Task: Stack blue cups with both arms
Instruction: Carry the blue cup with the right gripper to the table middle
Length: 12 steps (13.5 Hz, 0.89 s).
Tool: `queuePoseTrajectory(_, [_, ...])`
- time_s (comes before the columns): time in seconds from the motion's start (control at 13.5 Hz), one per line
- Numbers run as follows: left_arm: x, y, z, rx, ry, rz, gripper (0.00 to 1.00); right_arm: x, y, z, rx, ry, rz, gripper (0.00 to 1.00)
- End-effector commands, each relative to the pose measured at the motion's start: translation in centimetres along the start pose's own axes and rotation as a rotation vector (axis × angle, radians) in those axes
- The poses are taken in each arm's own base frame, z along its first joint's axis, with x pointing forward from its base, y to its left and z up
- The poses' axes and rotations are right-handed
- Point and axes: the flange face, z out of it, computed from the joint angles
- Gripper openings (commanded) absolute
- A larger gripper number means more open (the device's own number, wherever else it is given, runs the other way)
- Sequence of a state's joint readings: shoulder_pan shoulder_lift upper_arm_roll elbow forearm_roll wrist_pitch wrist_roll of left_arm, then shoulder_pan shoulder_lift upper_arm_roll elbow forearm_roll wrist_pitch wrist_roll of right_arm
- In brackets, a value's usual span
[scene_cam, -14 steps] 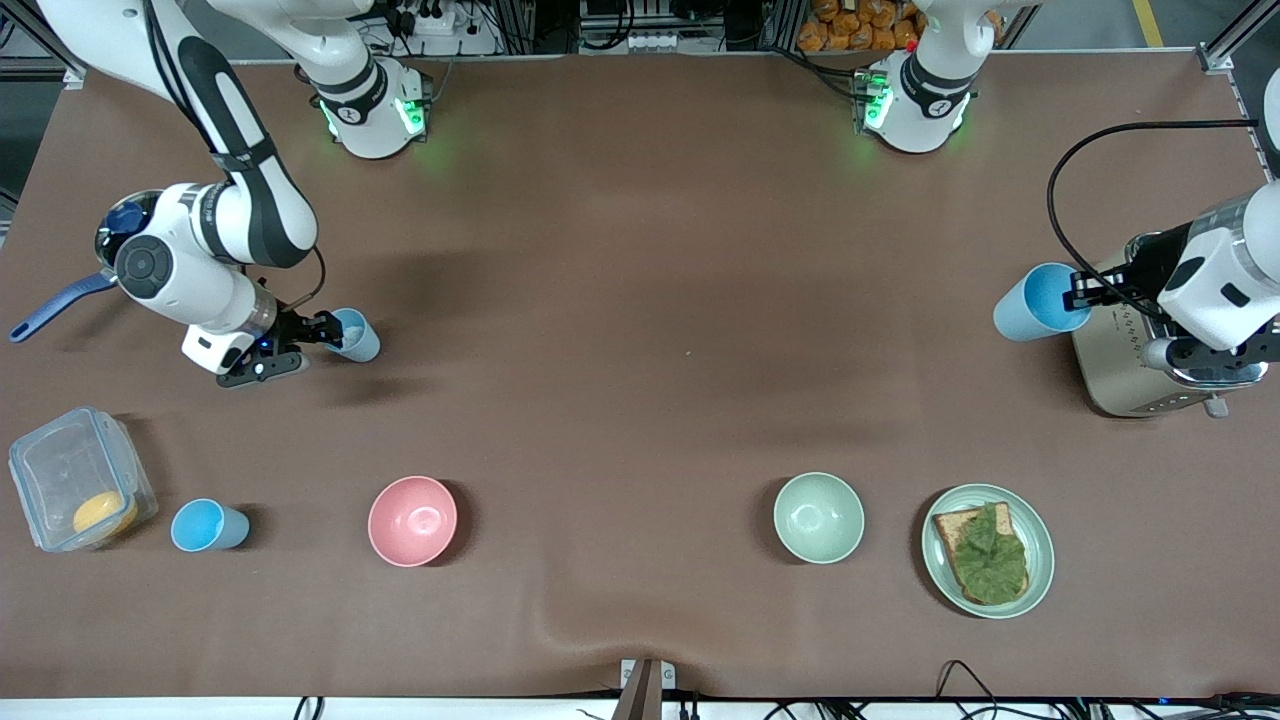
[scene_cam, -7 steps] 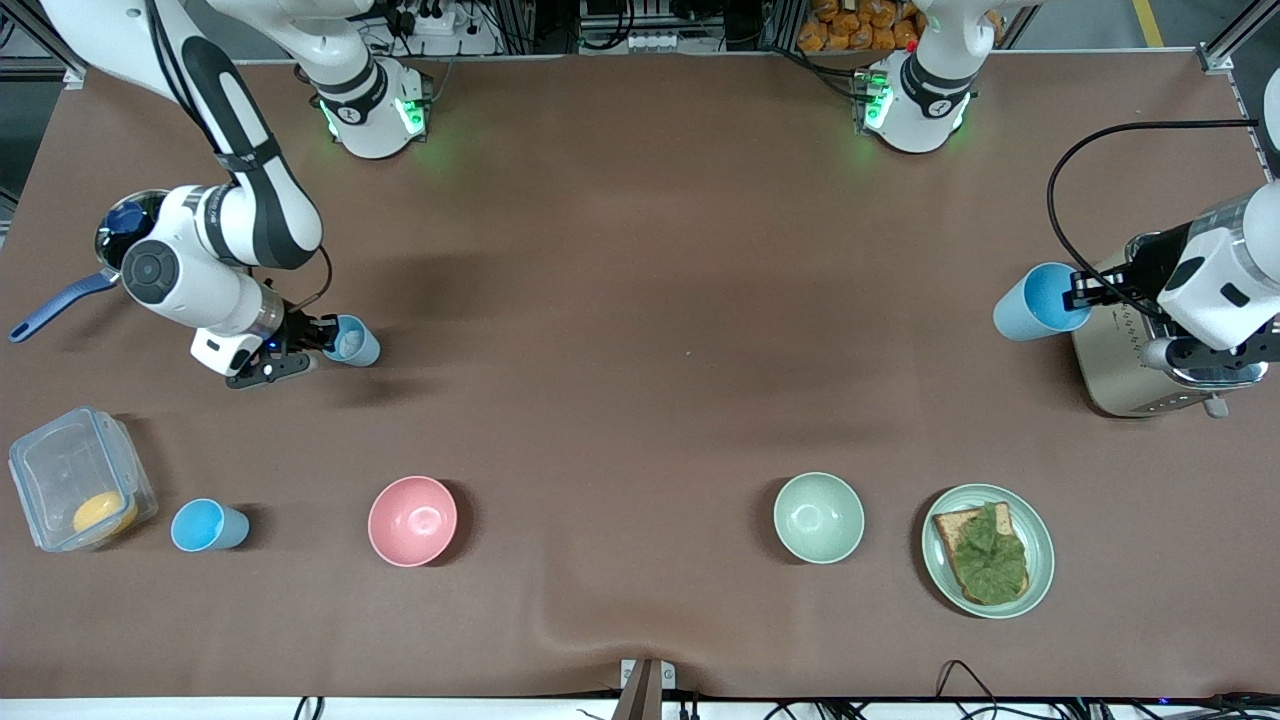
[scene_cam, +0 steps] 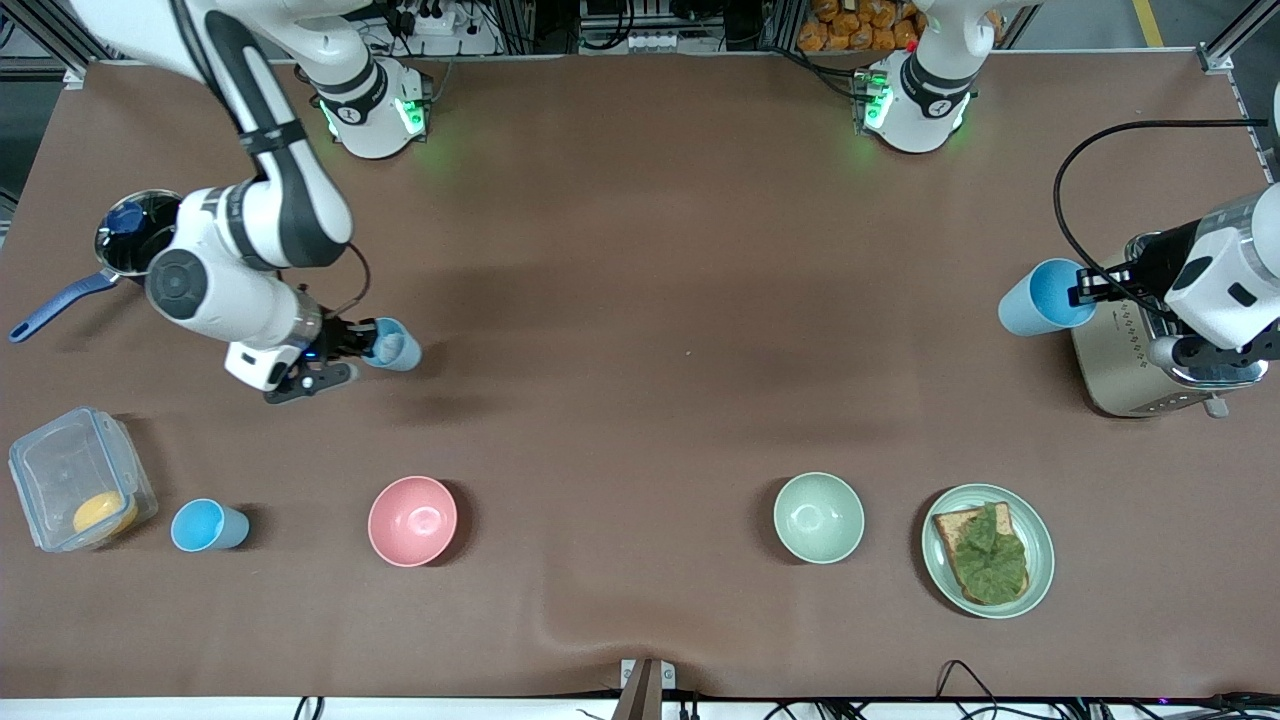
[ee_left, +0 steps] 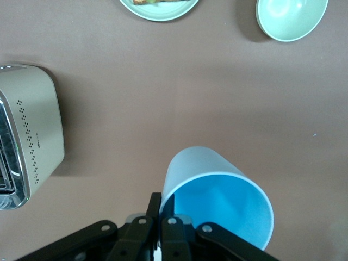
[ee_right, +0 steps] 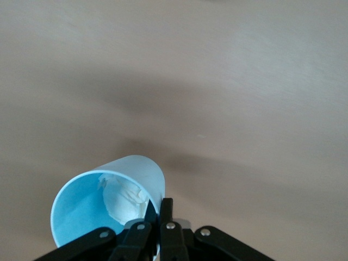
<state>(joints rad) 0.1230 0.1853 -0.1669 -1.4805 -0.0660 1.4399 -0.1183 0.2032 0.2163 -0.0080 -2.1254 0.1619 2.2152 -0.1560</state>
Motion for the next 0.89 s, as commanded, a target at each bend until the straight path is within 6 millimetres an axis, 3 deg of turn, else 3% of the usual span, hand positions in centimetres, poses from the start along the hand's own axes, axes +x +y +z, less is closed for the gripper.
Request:
queuePoseTrajectory(0.0, [-0.4, 0.8, -0.4, 0.001, -0.01, 0.023, 0.0, 0.7, -7.8, -0.2, 0.0, 0.005, 0.057, 0.0])
queuePoseTrajectory(0.22, [-0.5, 0.8, -0.3, -0.018, -0.016, 0.023, 0.0, 0.6, -16.2, 0.3, 0.048, 0.018, 0.149, 0.0])
queuePoseTrajectory(0.52, [-0.5, 1.8, -0.2, -0.02, -0.018, 0.042, 0.0, 0.3, -26.7, 4.7, 0.052, 0.076, 0.291, 0.0])
queuePoseTrajectory(0.81, [-0.6, 2.3, -0.2, -0.022, -0.019, 0.05, 0.0, -0.1, -32.4, 9.4, 0.07, 0.124, 0.371, 0.0])
